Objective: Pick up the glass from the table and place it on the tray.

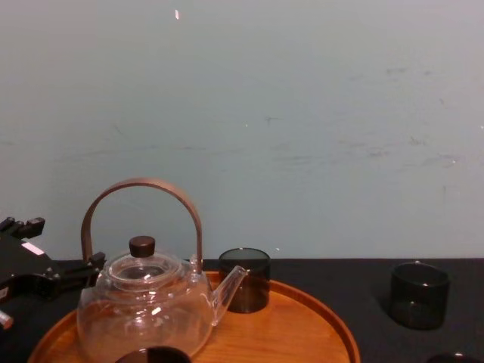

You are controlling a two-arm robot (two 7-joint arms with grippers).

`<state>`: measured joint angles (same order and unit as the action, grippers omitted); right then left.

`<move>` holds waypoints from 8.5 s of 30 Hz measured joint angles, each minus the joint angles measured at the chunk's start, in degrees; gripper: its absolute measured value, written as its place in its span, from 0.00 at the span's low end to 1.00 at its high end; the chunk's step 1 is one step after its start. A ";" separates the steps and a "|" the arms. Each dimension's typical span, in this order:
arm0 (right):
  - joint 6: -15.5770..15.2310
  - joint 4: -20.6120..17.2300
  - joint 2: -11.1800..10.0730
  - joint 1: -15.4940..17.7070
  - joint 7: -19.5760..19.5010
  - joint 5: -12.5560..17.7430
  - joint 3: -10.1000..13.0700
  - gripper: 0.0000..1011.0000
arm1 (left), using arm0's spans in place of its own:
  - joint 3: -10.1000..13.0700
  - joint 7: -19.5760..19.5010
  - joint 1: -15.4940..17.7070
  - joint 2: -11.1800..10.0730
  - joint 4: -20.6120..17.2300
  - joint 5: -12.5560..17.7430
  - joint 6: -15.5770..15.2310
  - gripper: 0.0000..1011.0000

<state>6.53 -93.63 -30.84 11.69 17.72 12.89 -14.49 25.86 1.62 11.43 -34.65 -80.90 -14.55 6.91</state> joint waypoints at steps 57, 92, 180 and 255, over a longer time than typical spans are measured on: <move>-1.27 5.49 5.03 -6.14 4.03 -2.32 -0.51 0.91 | 0.00 0.00 0.00 0.00 0.00 0.00 0.00 1.00; -5.95 1.18 8.13 -14.06 4.91 -5.97 -6.80 0.91 | 0.00 0.00 0.00 0.00 0.00 0.00 0.00 1.00; -4.64 12.33 14.70 -20.53 6.27 -8.87 -14.55 0.99 | 0.00 0.00 0.00 0.00 0.00 0.00 0.00 1.00; -10.39 16.58 10.68 -22.32 -0.38 -4.83 3.59 0.99 | 0.00 0.00 0.00 0.00 0.00 0.00 0.00 1.00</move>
<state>-3.86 -77.05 -20.16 -10.63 17.34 8.06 -10.90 25.86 1.62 11.43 -34.65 -80.90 -14.55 6.91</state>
